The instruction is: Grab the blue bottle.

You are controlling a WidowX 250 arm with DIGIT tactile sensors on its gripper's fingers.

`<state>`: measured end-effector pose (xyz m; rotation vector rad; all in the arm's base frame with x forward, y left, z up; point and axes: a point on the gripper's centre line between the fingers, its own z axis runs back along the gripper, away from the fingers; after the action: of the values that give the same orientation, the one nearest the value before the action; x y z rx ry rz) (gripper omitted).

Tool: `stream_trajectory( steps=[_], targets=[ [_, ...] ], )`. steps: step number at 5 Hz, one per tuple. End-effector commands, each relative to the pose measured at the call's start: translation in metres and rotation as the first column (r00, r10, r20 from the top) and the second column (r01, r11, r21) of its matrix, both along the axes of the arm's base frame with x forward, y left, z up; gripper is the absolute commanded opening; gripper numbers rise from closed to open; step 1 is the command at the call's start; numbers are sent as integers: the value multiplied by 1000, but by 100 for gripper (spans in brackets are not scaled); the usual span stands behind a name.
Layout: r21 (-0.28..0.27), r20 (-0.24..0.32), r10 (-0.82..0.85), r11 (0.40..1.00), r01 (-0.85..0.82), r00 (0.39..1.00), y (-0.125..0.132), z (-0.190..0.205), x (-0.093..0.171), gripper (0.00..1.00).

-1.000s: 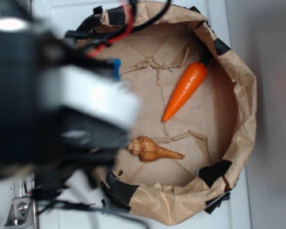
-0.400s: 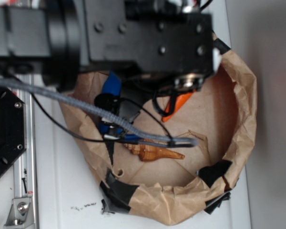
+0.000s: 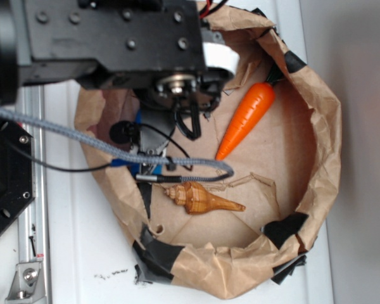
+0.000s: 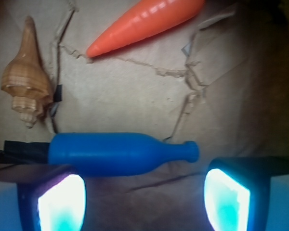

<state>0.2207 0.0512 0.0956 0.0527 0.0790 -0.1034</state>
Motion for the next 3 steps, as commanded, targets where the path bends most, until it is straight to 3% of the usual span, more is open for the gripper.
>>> stream_trajectory(
  steps=[1, 2, 3],
  targets=[
    [8, 35, 9, 1000, -9, 999, 4, 5, 6, 100],
    [77, -92, -183, 979, 190, 979, -12, -38, -3, 100],
    [66, -157, -270, 957, 283, 950, -23, -61, -11, 100]
  ],
)
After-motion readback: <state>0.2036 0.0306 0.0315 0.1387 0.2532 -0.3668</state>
